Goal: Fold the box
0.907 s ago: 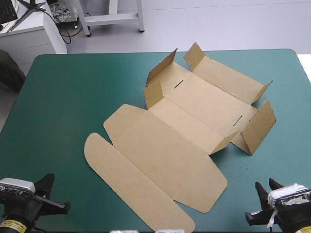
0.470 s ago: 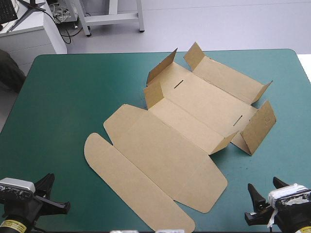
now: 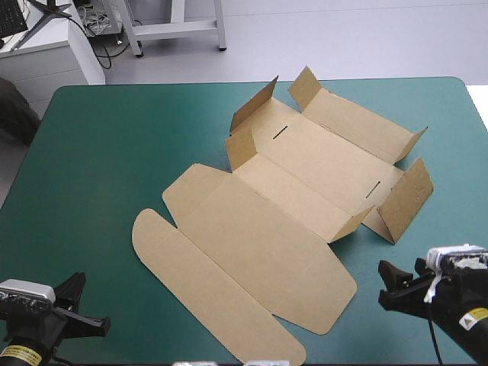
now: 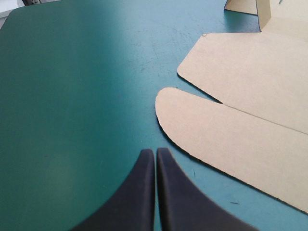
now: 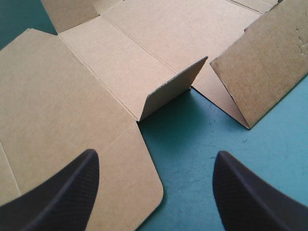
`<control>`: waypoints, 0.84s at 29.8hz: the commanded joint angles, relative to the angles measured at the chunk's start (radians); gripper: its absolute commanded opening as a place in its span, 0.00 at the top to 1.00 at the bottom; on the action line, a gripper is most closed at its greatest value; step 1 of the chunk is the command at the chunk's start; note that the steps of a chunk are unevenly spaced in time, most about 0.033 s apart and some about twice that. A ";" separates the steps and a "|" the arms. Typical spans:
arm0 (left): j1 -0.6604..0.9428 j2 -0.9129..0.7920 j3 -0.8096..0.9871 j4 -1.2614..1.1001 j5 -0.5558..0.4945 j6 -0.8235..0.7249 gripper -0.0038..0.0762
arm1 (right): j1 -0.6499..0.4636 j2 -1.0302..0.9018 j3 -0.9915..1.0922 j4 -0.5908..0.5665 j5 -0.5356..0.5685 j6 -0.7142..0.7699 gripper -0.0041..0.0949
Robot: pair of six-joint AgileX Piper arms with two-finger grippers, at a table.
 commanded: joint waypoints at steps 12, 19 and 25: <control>-0.001 0.014 -0.023 0.008 -0.076 -0.007 0.96 | 0.002 0.508 -0.163 0.223 -0.103 0.104 0.37; -0.001 0.014 -0.023 0.008 -0.076 -0.007 0.96 | 0.002 0.711 -0.190 0.311 -0.138 0.107 0.37; -0.001 0.014 -0.022 0.008 -0.079 0.009 0.96 | 0.002 0.865 -0.232 0.327 -0.136 0.107 0.38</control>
